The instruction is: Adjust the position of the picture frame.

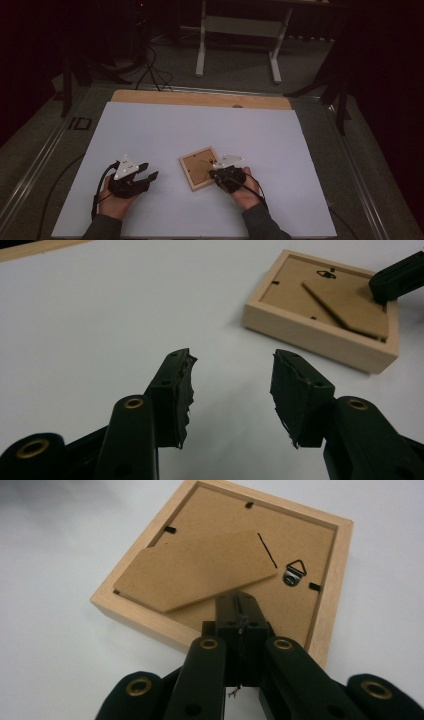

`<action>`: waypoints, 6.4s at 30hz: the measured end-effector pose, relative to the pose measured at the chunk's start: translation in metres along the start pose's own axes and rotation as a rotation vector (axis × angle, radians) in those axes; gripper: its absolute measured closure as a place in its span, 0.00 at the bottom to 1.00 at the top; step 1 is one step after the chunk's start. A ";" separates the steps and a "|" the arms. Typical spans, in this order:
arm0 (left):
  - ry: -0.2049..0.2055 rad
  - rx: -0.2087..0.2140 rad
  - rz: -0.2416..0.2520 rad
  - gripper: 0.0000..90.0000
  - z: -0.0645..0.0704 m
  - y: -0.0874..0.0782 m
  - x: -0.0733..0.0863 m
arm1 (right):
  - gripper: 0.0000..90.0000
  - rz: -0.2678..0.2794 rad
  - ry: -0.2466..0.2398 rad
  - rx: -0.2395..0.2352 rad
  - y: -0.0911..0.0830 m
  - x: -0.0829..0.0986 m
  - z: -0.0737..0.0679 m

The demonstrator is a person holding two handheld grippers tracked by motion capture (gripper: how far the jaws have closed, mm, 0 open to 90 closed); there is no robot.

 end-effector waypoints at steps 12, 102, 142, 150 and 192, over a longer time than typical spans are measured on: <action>-0.018 0.006 0.006 0.59 0.021 0.021 -0.011 | 1.00 0.029 -0.025 -0.018 0.005 -0.005 -0.007; -0.061 -0.048 -0.179 0.99 0.008 0.114 -0.042 | 0.88 0.054 0.058 0.062 0.009 0.017 0.040; -0.077 -0.056 -0.191 0.94 0.001 0.117 -0.041 | 0.90 0.093 0.074 0.040 0.009 0.010 0.045; -0.086 -0.051 -0.151 0.86 -0.001 0.106 -0.044 | 0.99 0.180 0.076 0.077 -0.002 -0.003 0.050; 0.020 0.094 -0.022 0.55 0.023 0.092 -0.078 | 0.99 0.191 0.060 0.064 0.012 -0.007 0.044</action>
Point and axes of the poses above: each handheld gripper's, and its own axes: y roughly forward along the jaws, x roughly out of its underside, z roughly to its right, the point moved 5 cm from there along y, roughly forward along the jaws, and after that the axes turned 10 degrees about y, right-handed, at the moved point
